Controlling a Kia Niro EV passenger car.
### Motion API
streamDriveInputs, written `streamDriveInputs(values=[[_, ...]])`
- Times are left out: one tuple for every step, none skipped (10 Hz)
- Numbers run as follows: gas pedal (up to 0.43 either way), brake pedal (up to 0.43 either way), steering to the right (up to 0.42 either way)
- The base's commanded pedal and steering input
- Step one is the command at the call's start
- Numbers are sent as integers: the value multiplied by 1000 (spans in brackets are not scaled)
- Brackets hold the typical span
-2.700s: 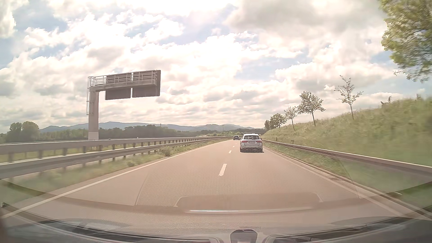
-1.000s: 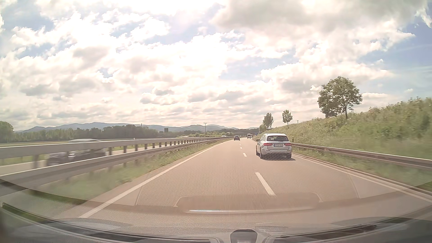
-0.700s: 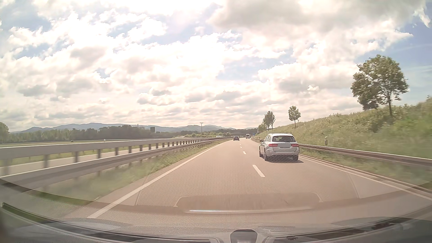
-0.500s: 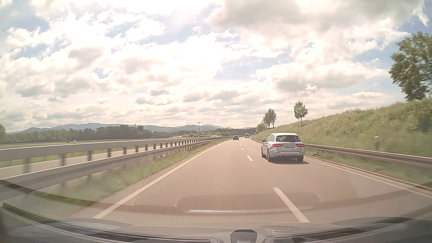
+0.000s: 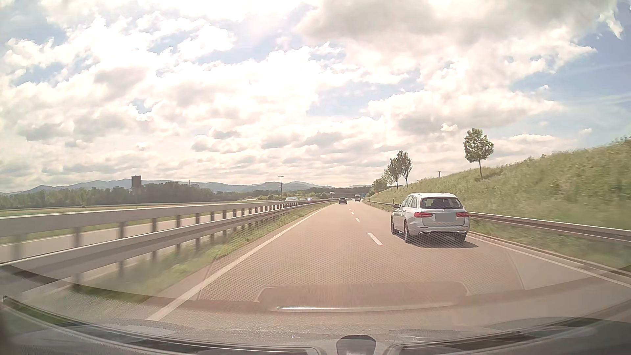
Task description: Follow the waypoints while adhering to traffic rules and regulations
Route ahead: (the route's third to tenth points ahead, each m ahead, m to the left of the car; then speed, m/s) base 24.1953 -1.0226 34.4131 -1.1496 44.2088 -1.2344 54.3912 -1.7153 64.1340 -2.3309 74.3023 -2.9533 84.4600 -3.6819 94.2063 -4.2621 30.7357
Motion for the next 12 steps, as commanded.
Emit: streamDriveInputs(values=[[299, 0, 8], [299, 0, 7], [299, 0, 6], [299, 0, 6], [299, 0, 6], [299, 0, 6], [299, 0, 6], [299, 0, 6], [299, 0, 6], [299, 0, 6], [287, 0, 7], [287, 0, 7]])
